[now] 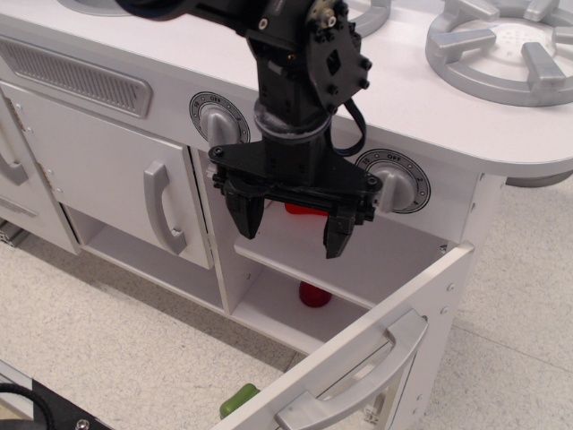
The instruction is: Close oven
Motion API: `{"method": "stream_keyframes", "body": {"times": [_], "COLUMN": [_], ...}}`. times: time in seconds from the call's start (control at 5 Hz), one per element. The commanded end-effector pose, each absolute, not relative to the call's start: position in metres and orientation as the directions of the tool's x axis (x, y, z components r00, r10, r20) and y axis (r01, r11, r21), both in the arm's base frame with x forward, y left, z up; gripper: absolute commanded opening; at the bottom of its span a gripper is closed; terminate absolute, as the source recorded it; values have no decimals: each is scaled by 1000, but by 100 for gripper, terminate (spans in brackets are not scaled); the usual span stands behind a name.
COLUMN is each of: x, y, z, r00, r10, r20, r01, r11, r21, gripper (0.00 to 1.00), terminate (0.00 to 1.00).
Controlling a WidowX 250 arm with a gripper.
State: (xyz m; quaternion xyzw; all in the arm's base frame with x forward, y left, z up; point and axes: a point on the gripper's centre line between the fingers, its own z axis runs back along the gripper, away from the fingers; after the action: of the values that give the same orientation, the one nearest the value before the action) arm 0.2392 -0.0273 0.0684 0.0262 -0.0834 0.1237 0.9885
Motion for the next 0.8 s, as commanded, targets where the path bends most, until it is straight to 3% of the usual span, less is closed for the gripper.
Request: {"method": "stream_keyframes", "body": {"times": [0.0,0.4,0.6], "x": [239,205,199], "y": [-27,-45,-53], "z": [68,70,61], "r00": [955,996,986], "r10": [240,-59,-134], "r20": [171,74,103], "r01": [-249,62,136], "r11": [968,997,991], "r21": [31,-34,-16], "gripper": [100,100,100], "terminate": [0,0,0]}}
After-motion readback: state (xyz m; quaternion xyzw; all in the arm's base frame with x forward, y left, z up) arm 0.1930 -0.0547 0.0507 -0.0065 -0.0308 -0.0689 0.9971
